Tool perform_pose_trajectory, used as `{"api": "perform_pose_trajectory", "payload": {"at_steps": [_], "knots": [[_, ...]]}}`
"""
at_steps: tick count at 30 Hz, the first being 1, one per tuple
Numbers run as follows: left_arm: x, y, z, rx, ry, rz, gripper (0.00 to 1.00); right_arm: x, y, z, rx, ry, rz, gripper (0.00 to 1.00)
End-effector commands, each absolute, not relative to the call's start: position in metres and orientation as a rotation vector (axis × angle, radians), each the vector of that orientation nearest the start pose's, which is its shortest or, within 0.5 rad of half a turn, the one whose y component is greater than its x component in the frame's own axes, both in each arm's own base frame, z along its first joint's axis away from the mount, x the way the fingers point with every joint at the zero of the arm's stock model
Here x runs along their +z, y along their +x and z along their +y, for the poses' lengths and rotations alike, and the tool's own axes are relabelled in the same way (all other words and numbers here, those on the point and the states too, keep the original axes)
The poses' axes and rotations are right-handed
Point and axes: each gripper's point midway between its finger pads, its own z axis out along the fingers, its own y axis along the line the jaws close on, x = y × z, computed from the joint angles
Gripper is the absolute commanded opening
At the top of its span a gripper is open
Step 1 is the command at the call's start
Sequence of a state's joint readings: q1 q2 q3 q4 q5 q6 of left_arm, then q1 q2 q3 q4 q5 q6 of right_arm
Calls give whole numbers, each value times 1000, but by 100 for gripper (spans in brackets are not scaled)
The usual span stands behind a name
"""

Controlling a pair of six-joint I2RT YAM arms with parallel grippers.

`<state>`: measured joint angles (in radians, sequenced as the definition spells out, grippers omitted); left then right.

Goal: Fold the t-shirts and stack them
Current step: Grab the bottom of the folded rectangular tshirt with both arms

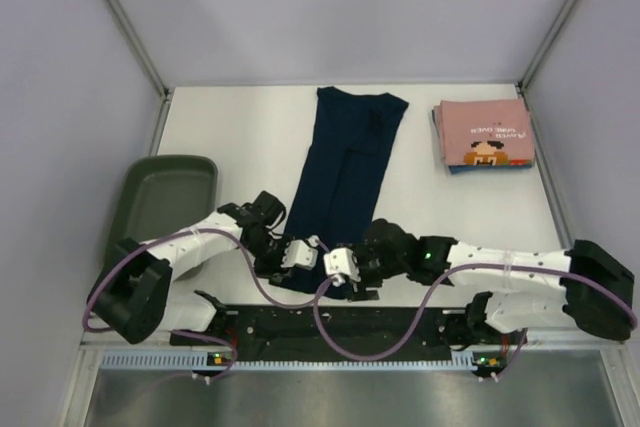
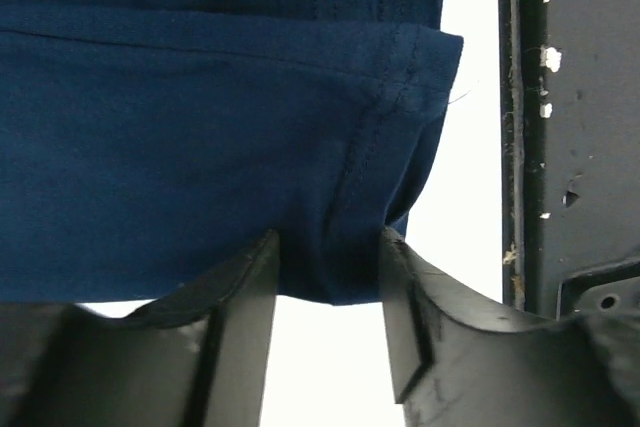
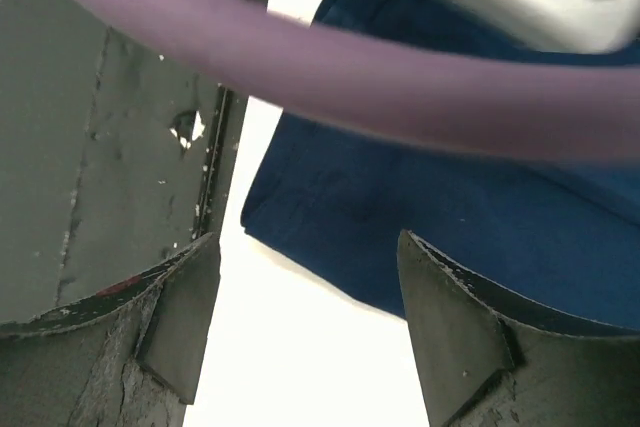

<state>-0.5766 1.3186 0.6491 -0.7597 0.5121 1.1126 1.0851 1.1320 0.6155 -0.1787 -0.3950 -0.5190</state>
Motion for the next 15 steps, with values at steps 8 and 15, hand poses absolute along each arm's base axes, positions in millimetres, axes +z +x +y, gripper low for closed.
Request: {"api": "perform_pose_trajectory", "payload": {"at_steps": [8,15], "knots": [[10,127,-150,782,-2459,-2185,21,9,99,313,473,-2059,1474,61],[17,121,-146,764,-2396,-2227,0,10,79,302,433,-2120,1510,0]]}}
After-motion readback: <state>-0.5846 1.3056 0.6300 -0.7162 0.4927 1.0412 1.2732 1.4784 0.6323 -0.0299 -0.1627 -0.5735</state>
